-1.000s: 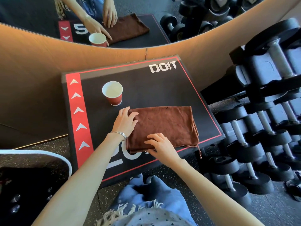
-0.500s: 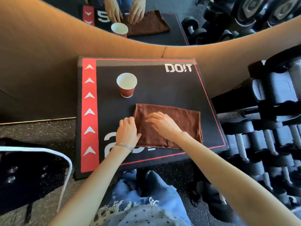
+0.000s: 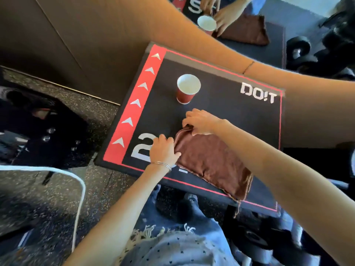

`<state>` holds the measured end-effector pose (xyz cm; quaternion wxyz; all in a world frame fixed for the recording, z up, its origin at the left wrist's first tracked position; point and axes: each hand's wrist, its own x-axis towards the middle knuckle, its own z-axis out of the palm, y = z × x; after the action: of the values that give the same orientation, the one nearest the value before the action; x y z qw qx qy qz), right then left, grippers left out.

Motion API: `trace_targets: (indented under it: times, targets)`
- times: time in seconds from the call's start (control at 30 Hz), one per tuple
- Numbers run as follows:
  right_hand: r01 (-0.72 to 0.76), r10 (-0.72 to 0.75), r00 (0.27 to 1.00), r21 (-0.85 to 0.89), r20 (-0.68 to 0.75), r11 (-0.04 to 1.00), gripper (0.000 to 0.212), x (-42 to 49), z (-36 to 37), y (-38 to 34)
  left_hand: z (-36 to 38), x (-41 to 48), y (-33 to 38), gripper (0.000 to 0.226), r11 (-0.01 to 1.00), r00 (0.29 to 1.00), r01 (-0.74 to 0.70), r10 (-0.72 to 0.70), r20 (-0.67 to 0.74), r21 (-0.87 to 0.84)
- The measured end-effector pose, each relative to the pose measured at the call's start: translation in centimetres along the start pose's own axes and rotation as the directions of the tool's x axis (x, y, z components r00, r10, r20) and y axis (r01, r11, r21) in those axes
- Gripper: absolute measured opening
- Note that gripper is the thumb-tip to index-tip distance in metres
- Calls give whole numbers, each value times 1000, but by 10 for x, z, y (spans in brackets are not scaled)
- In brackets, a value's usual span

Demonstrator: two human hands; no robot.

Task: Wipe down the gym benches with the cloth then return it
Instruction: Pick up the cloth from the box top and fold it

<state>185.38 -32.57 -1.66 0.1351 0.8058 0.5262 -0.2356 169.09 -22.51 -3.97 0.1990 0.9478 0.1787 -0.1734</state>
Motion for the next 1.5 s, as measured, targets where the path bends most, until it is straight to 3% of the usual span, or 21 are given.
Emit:
trace_targets:
  times: [0.17, 0.33, 0.57, 0.77, 0.93, 0.97, 1.1, 1.13, 1.23, 1.3, 1.4, 1.5]
  targets:
    - [120, -98, 987, 175, -131, 977, 11, -33, 11, 19, 2, -14, 21, 24, 998, 996, -23, 17, -91, -66]
    - [140, -85, 978, 295, -192, 945, 18, -89, 32, 44, 8, -42, 68, 24, 983, 985, -93, 68, -162, -156]
    - [197, -177, 963, 84, -201, 977, 27, -175, 85, 80, 52, -78, 163, 27, 973, 974, -211, 201, -100, -98]
    - [235, -206, 929, 62, -307, 970, 26, -217, 118, 94, 91, -95, 204, 24, 976, 977, -213, 211, -31, -42]
    - [166, -149, 979, 113, -142, 980, 46, -225, 129, 98, 100, -100, 203, 38, 971, 966, -238, 236, 105, 10]
    - [165, -142, 978, 157, -150, 974, 46, -227, 127, 98, 98, -100, 201, 38, 966, 963, -260, 260, 70, -5]
    - [156, -39, 941, 330, -335, 931, 40, -231, 126, 85, 93, -97, 186, 32, 940, 878, -333, 339, -338, 78]
    - [143, -15, 938, 345, -347, 928, 40, -229, 128, 78, 92, -95, 181, 39, 944, 889, -305, 330, -319, 125]
    - [54, 25, 975, 345, -221, 937, 51, -222, 141, 56, 100, -88, 167, 58, 944, 963, -247, 264, -48, 220]
    - [-12, 87, 976, 343, -202, 939, 57, -220, 151, 43, 102, -85, 157, 58, 933, 960, -275, 278, 20, 233]
    - [-99, 227, 935, 412, -273, 906, 63, -219, 159, 19, 86, -79, 144, 50, 941, 948, -303, 314, -54, 149]
    - [-179, 320, 907, 439, -273, 880, 76, -207, 162, -8, 70, -69, 133, 50, 941, 932, -279, 313, -185, 190]
